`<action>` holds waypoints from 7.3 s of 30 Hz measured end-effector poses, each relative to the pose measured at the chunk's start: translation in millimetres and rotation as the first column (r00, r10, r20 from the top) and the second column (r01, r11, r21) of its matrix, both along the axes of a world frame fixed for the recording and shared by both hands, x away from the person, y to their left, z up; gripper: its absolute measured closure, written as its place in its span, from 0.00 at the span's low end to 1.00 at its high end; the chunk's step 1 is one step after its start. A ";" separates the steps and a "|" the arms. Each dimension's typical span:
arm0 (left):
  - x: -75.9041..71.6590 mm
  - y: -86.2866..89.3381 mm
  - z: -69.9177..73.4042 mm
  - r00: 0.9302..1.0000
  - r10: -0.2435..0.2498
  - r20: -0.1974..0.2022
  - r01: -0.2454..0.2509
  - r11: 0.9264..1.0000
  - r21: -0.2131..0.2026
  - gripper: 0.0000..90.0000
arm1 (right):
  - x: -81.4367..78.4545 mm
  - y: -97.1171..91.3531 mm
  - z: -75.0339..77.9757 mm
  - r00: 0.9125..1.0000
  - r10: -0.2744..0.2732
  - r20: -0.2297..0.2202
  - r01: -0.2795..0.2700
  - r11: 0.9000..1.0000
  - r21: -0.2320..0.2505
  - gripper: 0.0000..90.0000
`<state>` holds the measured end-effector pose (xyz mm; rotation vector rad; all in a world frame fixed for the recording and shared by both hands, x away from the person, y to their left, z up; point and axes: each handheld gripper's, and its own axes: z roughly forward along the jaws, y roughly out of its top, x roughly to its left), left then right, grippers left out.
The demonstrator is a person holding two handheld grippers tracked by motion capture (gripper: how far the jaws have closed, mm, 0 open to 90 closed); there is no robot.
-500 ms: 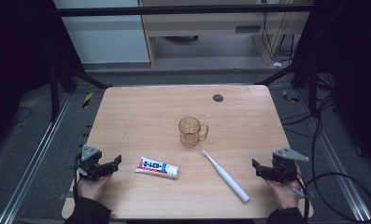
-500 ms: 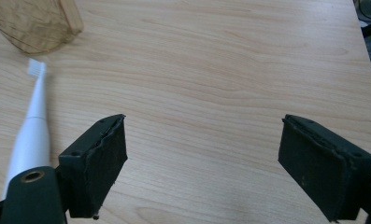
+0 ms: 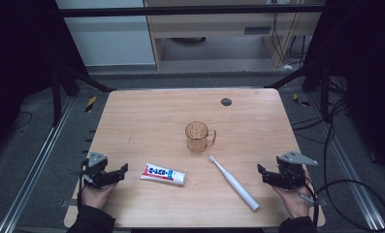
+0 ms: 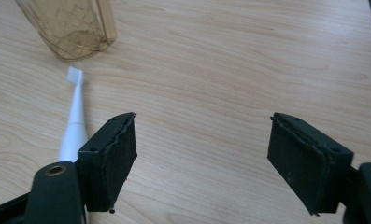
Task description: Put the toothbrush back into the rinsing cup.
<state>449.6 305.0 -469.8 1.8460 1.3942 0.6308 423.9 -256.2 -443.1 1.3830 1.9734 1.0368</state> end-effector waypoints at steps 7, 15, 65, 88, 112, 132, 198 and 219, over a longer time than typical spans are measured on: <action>-0.9 -2.6 3.0 1.000 0.019 0.021 -0.020 0.998 0.051 0.18 | 6.1 18.6 12.5 0.998 0.064 -0.015 -0.064 0.998 -0.027 0.29; 0.6 -5.0 3.5 1.000 0.022 0.005 -0.022 0.997 0.071 0.16 | 13.8 35.4 25.0 0.993 0.108 -0.040 -0.109 0.994 -0.025 0.31; 4.3 -7.6 1.6 1.000 -0.004 -0.012 0.006 0.994 0.106 0.16 | 43.3 102.1 2.2 0.927 0.229 -0.296 -0.275 0.953 -0.124 0.44; 4.3 -9.5 0.6 1.000 -0.014 -0.021 0.016 0.993 0.119 0.16 | 42.3 107.4 -15.9 0.888 0.235 -0.396 -0.307 0.943 -0.127 0.56; 4.8 -8.9 0.0 1.000 -0.011 -0.028 0.014 0.994 0.112 0.16 | 44.2 109.0 -27.9 0.861 0.216 -0.460 -0.308 0.942 -0.133 0.63; 5.3 -9.7 -0.4 0.999 -0.012 -0.034 0.016 0.993 0.117 0.16 | 45.1 111.9 -29.9 0.849 0.196 -0.491 -0.303 0.942 -0.147 0.73; 5.3 -10.1 0.2 0.999 -0.021 -0.023 0.024 0.995 0.101 0.19 | 39.7 82.9 43.0 0.988 0.154 0.018 -0.155 0.982 0.106 0.75; 5.1 -9.6 0.1 0.999 -0.025 -0.019 0.027 0.995 0.096 0.19 | 60.5 100.1 79.8 0.964 0.077 0.256 -0.134 0.968 0.214 0.75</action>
